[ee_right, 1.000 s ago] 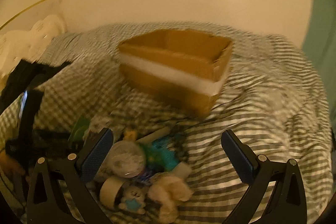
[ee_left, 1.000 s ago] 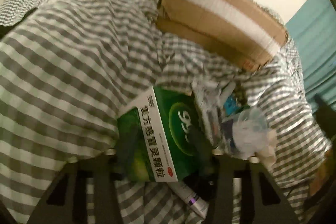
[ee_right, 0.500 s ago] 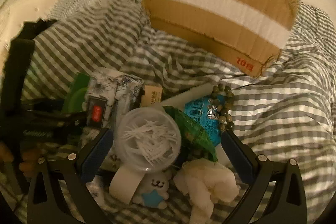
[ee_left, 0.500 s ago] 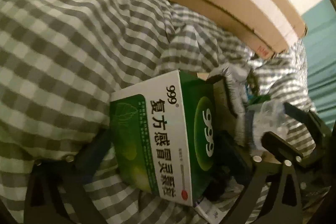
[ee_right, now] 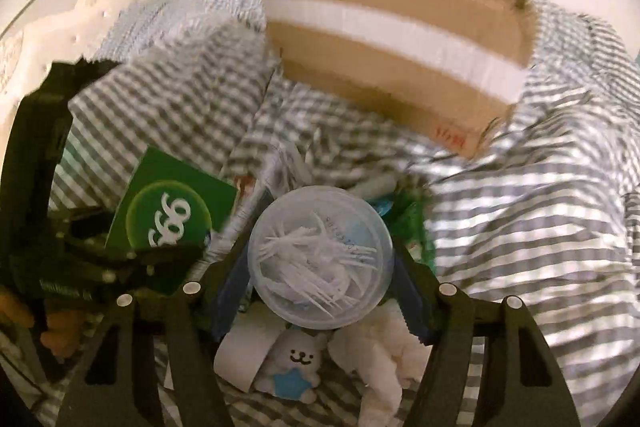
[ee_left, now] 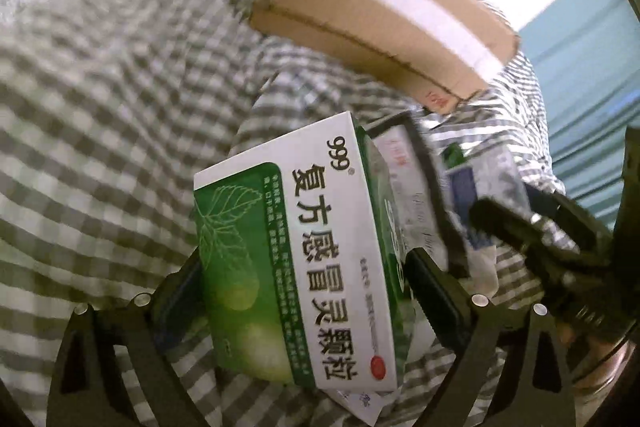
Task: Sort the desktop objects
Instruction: 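Carry the green box with the left gripper while the right carries the tub into the box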
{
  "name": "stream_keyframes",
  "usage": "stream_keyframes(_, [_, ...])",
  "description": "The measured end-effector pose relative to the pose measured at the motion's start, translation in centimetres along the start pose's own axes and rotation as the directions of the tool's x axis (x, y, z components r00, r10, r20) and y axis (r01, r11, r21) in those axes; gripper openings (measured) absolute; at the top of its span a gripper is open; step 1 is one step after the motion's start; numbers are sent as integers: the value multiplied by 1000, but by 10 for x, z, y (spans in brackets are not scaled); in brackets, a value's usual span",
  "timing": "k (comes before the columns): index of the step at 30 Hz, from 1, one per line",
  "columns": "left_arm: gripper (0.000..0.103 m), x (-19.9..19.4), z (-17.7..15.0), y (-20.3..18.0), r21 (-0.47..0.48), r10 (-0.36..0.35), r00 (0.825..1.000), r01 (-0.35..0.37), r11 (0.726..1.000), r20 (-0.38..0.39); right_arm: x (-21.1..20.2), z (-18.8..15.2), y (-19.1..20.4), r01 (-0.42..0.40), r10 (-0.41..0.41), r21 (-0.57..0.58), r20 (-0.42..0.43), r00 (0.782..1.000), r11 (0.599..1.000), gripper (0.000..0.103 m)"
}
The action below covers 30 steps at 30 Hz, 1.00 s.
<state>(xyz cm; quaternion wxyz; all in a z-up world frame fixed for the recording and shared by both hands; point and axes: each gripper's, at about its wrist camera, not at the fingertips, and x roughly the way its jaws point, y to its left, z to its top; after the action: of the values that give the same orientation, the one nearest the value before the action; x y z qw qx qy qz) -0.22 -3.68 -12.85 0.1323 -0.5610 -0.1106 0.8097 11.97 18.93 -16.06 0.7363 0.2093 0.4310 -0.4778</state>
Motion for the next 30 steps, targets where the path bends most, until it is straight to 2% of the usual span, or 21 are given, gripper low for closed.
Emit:
stream_keyframes(3, [95,-18,1,-5,28,36,998,-38,999,55,-20,2,-8,-12,9,39,64,998,999,66])
stream_keyframes(9, [93,-40,17,-9,5,56,988,-58,998,141,-47,10,-20,14,-28,91,149,989,996,66])
stream_keyframes(17, [93,-75,54,-22,38,13,969,-23,999,246,-88,29,-26,8,-35,112,247,968,994,66])
stream_keyframes(23, [93,-93,92,-32,73,-39,954,17,997,298,-108,47,-36,0,-39,138,282,959,990,66])
stream_keyframes(30, [93,-104,144,-49,131,-49,926,-1,991,375,-128,81,-47,46,-92,144,328,940,989,66])
